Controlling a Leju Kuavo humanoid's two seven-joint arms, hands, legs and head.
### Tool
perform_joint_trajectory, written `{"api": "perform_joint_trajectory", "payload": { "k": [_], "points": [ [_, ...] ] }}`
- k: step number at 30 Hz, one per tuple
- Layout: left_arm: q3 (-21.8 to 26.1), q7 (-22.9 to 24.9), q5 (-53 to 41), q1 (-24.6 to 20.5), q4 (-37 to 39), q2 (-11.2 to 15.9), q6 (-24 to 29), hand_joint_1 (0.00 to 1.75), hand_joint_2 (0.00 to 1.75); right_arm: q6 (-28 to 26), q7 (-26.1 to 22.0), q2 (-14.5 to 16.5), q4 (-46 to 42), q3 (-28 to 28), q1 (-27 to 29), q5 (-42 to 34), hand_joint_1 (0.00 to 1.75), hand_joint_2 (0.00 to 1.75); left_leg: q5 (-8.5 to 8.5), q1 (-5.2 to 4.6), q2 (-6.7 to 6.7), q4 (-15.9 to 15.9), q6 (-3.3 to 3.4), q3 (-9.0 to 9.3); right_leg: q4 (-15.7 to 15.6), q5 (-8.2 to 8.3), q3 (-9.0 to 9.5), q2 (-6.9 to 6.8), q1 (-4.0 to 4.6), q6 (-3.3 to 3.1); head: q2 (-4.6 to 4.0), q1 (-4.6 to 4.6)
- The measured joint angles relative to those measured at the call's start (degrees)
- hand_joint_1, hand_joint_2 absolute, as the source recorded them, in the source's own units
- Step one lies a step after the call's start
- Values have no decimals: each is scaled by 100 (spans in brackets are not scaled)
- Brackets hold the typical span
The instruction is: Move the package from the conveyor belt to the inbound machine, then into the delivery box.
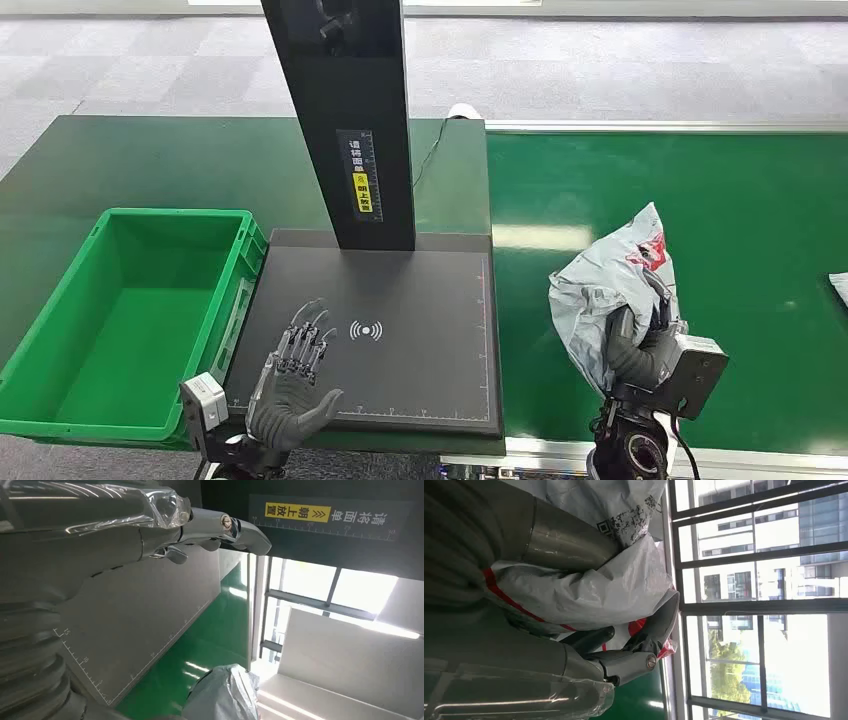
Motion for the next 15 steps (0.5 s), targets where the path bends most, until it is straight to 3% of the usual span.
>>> {"api": "perform_joint_trajectory", "payload": {
  "k": [6, 8, 12, 15],
  "points": [
    [-1, -13, 2, 0, 0, 13, -1, 0, 175, 218, 42, -14, -63, 49, 21, 45, 175, 175, 0, 0, 1, 0, 0, -4, 0, 0, 0, 0, 0, 0, 0, 1],
    [-1, -46, 2, -8, 3, 23, -14, 0, 175, 795, 249, -91, -65, 194, 17, 288, 175, 175, 0, 0, 4, 0, 0, -8, 0, 0, 0, 1, 0, 0, 0, 1],
    [4, -155, -13, -45, 52, 55, -157, 0, 175, 2326, 815, -334, 17, 824, -21, 1508, 175, 175, 1, 1, 0, 0, 0, -4, 0, 0, -2, 0, 1, 0, 0, 1],
    [11, -212, -61, -93, 119, 70, -311, 0, 175, 3313, 843, -512, 129, 1277, -53, 2150, 175, 175, 1, 2, -4, 0, -1, -4, 0, 0, -3, -2, 2, 0, 0, 1]
  ]
}}
